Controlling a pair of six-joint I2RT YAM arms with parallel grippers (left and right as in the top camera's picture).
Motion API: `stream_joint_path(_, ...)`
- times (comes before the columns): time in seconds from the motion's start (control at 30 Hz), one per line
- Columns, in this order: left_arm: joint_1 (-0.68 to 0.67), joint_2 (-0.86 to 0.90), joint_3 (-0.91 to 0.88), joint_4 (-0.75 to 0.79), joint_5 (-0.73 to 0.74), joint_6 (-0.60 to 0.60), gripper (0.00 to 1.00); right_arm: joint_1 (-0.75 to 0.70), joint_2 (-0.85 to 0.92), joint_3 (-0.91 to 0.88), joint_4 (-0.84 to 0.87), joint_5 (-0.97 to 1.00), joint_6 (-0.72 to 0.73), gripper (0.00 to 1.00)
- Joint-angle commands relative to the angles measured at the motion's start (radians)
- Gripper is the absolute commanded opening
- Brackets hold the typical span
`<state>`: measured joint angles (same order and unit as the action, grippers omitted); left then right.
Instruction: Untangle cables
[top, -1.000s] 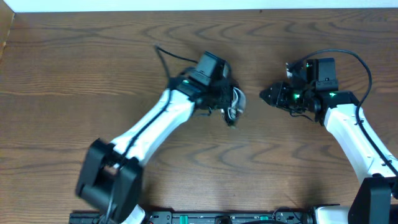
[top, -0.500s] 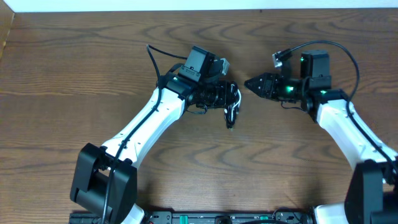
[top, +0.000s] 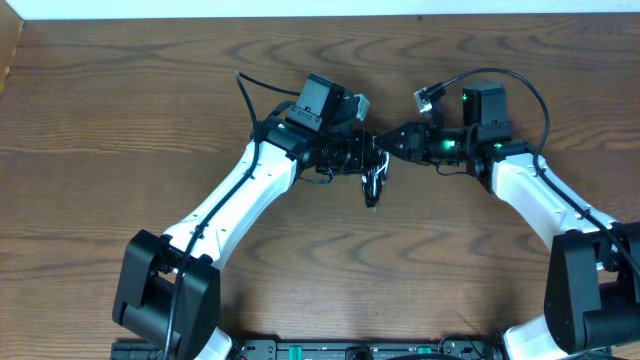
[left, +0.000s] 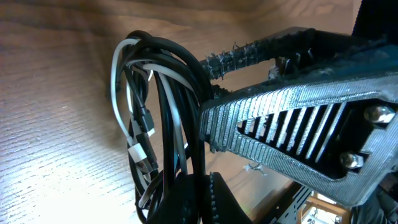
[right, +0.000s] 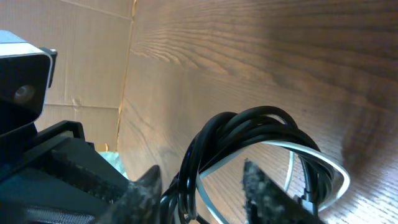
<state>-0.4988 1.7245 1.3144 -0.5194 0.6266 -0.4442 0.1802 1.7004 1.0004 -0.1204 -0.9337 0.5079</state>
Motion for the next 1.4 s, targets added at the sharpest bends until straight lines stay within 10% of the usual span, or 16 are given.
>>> stream_joint_path(0.0, 0.005, 0.002, 0.005, 0.001, 0.021, 0.013, 0.07, 0.023, 0.007, 0.013, -0.037, 0.047, 0.019, 0.33)
stream_joint_path(1.37, 0.152, -0.021, 0.006, -0.023, 0.005, 0.093, 0.07, -0.015, 0.006, -0.031, -0.461, 0.509, -0.052, 0.01)
